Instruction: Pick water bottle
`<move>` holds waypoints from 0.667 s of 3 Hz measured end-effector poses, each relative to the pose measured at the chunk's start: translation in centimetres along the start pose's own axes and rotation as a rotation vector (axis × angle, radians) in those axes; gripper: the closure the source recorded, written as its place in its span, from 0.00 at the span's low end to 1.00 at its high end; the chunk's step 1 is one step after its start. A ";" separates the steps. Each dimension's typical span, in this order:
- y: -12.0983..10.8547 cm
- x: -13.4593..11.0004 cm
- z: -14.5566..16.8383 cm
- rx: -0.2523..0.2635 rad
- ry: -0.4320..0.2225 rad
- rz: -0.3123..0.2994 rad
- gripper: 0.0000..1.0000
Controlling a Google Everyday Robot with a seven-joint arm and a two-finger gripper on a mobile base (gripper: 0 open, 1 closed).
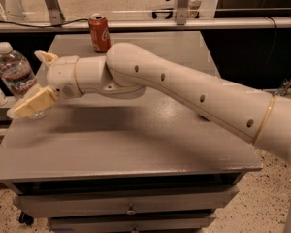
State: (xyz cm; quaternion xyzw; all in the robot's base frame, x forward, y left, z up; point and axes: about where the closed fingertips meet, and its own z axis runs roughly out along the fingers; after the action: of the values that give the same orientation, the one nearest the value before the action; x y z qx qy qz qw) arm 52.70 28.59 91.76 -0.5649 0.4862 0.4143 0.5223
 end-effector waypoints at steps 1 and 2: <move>0.7 0.6 1.8 -0.030 -0.018 0.015 0.18; 1.1 0.9 2.7 -0.044 -0.028 0.021 0.41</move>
Offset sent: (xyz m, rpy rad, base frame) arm -0.0081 0.0321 -0.0216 0.0280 0.0363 0.0561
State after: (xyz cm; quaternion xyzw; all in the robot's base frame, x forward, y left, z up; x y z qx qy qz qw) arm 51.90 31.16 90.35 -0.5654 0.4756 0.4382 0.5120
